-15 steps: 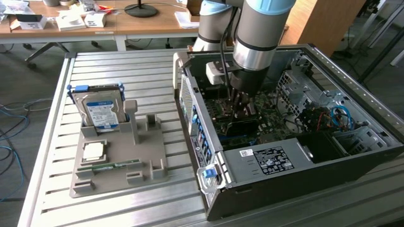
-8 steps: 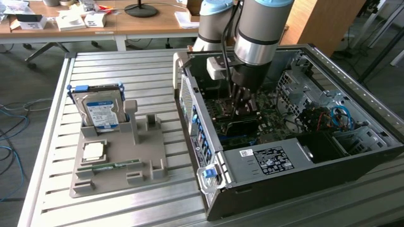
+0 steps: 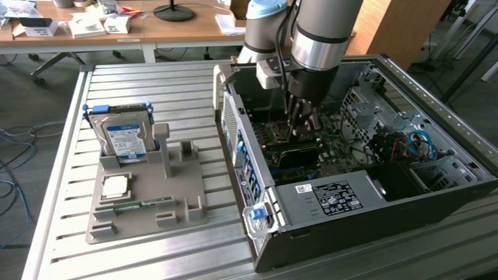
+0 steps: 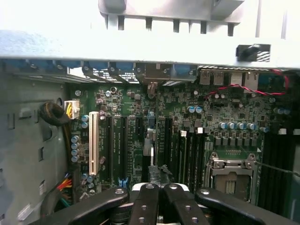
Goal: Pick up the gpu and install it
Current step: 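Press down on the gpu until it lock into place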
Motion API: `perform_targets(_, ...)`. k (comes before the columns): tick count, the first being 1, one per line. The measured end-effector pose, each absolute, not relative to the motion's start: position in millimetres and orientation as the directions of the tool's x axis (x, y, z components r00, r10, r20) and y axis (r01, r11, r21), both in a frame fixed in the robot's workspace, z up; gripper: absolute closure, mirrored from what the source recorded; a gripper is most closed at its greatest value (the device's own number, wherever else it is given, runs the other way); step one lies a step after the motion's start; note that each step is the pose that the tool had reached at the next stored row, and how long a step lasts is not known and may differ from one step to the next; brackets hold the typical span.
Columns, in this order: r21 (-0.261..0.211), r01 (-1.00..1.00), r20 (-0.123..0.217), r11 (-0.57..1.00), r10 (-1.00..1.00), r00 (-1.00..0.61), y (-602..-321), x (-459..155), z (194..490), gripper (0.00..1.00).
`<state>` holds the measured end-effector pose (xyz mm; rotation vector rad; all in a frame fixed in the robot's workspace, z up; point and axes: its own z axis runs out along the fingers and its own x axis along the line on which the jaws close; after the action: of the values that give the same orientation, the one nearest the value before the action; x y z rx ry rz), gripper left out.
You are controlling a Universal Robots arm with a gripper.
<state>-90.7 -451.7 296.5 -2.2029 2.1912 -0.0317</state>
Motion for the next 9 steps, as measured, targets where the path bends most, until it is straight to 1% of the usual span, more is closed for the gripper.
perform_targets(9,-0.039,-0.999,-0.010,-0.003,-1.000,0.004,-452,-91,312,0.89)
